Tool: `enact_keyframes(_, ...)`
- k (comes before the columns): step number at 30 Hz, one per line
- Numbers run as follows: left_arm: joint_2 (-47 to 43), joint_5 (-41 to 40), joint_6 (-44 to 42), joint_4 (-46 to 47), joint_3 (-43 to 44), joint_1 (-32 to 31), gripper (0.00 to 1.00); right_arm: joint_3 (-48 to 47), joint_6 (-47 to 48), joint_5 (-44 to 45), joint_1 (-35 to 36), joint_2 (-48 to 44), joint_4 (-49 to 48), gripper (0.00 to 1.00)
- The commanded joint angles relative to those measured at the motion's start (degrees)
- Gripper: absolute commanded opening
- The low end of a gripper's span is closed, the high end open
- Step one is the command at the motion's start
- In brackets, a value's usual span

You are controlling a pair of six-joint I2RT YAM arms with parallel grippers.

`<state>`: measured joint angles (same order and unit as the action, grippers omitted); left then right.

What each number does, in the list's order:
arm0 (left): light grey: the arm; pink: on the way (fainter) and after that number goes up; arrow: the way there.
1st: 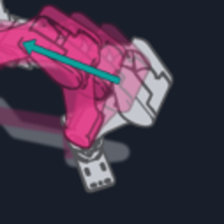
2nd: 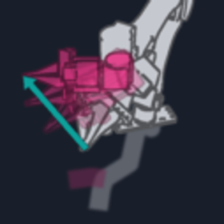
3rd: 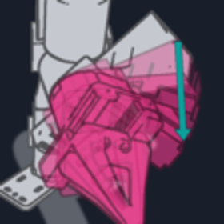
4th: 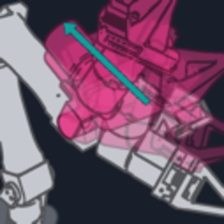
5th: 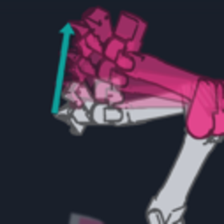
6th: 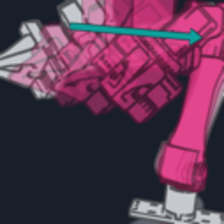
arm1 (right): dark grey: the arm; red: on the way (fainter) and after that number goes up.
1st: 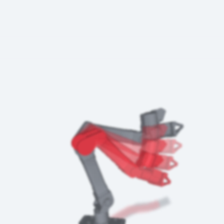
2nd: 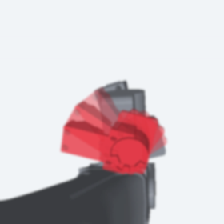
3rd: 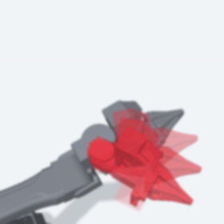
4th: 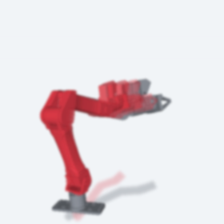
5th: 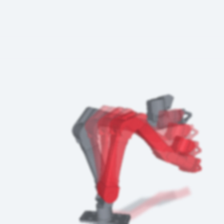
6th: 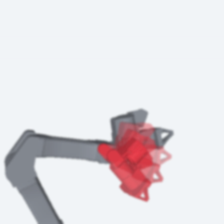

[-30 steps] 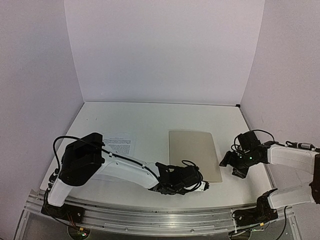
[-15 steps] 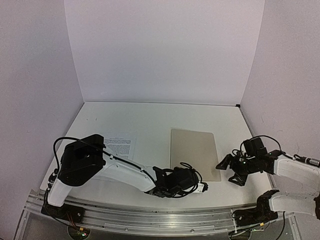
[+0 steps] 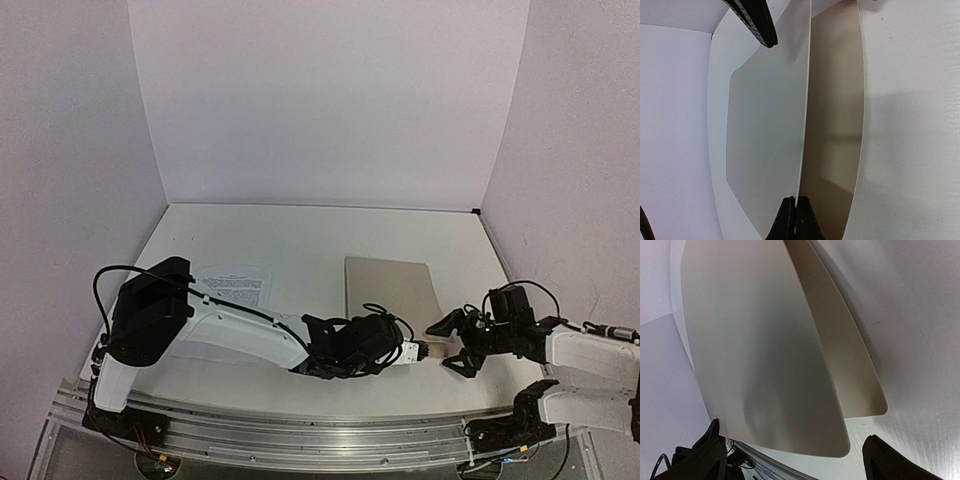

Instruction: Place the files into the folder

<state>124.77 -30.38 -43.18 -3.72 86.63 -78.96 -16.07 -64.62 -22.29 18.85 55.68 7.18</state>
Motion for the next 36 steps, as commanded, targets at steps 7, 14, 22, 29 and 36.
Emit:
enact_keyframes(7,-3.25,3.09,2.21,-1.29,0.92,0.24,0.00,-0.44,-5.74,3.34,0.28,5.19,-17.02,0.45)
enact_keyframes(14,-4.17,5.83,2.37,-1.85,0.01,1.62,0.00,-2.75,-2.91,3.38,0.29,6.75,-16.16,0.00)
enact_keyframes(22,-8.59,15.66,2.90,-10.74,1.20,5.82,0.85,-22.83,9.37,19.61,2.40,5.32,11.93,0.00)
enact_keyframes(29,-17.72,29.14,5.19,-21.62,-2.34,13.26,0.92,-44.65,14.87,35.86,11.65,11.18,35.92,0.00)
enact_keyframes(36,-20.60,53.79,23.37,-33.94,1.22,30.33,0.91,-68.67,16.24,52.58,28.32,28.06,56.46,0.00)
